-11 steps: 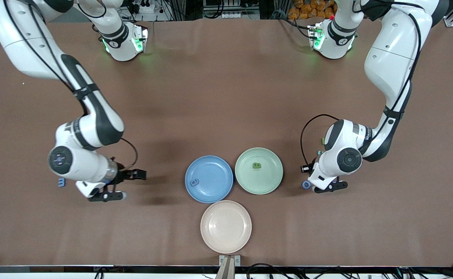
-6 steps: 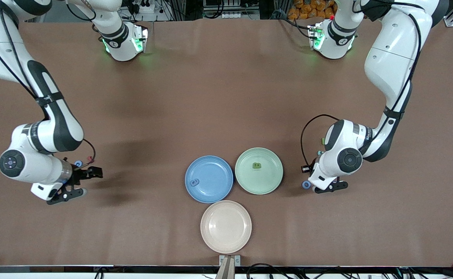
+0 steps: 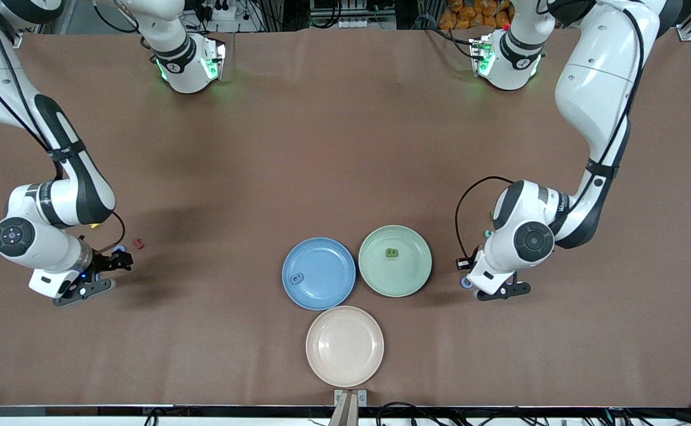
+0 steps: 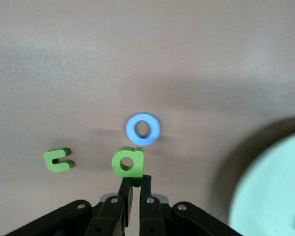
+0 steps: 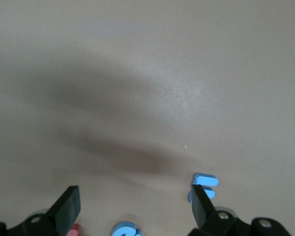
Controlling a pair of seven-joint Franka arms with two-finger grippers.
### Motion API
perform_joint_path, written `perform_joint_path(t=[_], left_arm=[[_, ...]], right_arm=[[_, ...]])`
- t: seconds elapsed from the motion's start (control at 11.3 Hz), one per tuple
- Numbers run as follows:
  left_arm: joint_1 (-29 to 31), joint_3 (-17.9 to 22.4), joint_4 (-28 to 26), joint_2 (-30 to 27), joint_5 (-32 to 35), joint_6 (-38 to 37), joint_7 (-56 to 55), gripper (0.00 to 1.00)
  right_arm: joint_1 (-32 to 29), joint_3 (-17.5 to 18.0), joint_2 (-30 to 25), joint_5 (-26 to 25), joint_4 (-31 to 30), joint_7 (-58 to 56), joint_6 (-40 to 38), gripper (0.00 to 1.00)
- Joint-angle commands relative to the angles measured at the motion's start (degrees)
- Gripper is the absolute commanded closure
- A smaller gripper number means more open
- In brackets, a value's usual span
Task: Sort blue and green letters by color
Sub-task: 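Grasp the green a with the left gripper while the right gripper grasps blue E, then carry the green a into the green plate and open the left gripper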
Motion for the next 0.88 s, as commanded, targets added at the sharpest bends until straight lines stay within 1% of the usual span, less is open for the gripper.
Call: perform_joint_path(t=[0.0, 0.27, 0.35, 0.44, 0.53, 0.71, 0.8], left_arm=[[-4.7, -0.2, 1.4, -2.2, -0.2, -1.9, -2.5, 1.0], [-11.6, -0.1, 3.2, -0.7, -0.7, -1.2, -8.9, 1.0], [-12.5, -0.2, 4.3, -0.2, -0.7, -0.3, -9.1, 1.0], [-13.2, -0.2, 4.5, 0.3, -0.7, 0.4, -10.4, 0.73], [-13.7, -0.1, 4.5, 0.2, -0.7, 1.0, -11.7, 0.01], [-13.6, 0.0, 4.5, -0.2, -0.3, 1.0, -11.7, 0.0], [-13.3, 0.2, 4.5, -0.7, 0.0, 1.0, -11.4, 0.0]], right_arm=[[-2.6, 0.2, 1.6, -1.2, -0.3, -7.8, 2.9, 0.0], [-3.4, 0.1, 1.9, -1.4, -0.1, -9.4, 3.3, 0.0], [-3.8, -1.0, 2.6, -1.3, 0.6, -10.1, 3.8, 0.0], [-4.0, -1.7, 3.9, -1.1, 1.9, -11.3, 4.4, 0.0], [-4.0, -1.9, 5.1, -0.7, 2.9, -11.3, 4.6, 0.0], [-4.0, -1.9, 5.5, -0.4, 3.3, -10.7, 4.6, 0.0], [-4.1, -1.9, 5.6, 0.7, 3.3, -10.6, 4.6, 0.0]])
